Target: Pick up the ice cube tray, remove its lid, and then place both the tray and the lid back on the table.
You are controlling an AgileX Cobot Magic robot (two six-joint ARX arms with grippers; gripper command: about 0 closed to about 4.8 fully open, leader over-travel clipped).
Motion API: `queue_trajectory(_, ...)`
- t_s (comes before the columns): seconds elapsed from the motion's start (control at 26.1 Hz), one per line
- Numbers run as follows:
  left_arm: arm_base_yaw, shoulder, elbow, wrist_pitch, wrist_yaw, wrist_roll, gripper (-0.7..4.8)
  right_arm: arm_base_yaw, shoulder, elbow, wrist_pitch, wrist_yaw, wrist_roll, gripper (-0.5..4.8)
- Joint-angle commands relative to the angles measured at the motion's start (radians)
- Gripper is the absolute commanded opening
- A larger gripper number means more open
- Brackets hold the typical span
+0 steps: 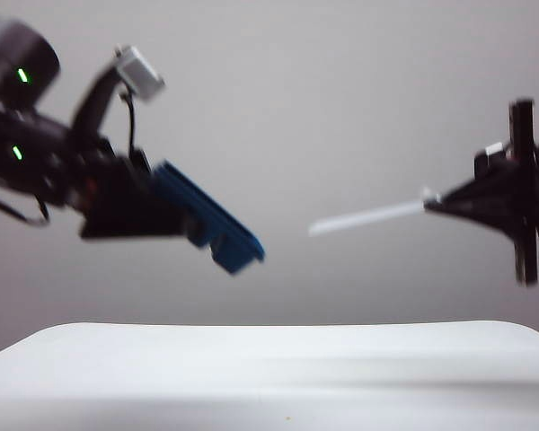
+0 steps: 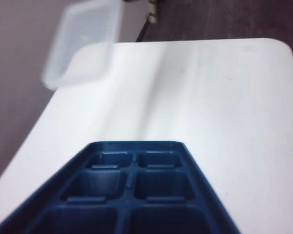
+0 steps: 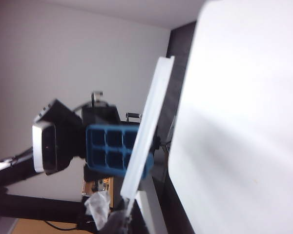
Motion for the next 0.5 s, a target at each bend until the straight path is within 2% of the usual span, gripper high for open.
queue_trajectory(0.04,0.0,0.114,0.002,0.204,0.043,-0.11,3.06,0.005,0.037,-0.045,0.002,0.056,-0.053,-0.05)
queue_trajectory(0.19,0.001,0.226,0.002,0.29,0.037,-0.15,3.05,0.005,0.082,-0.081,0.002,0.111,-0.074,-0.05)
queue_trajectory(0.31,0.001,0.283,0.002,0.283,-0.008,-0.15,3.05,0.005,0.107,-0.093,0.001,0.149,-0.085,-0.05)
queue_trajectory(0.42,0.001,0.309,0.002,0.233,-0.099,-0.111,3.04,0.005,0.113,-0.098,-0.005,0.214,-0.089,-0.05)
queue_trajectory(0.5,0.001,0.309,0.002,0.217,-0.102,-0.111,3.04,0.005,0.113,-0.098,-0.014,0.228,-0.089,-0.05)
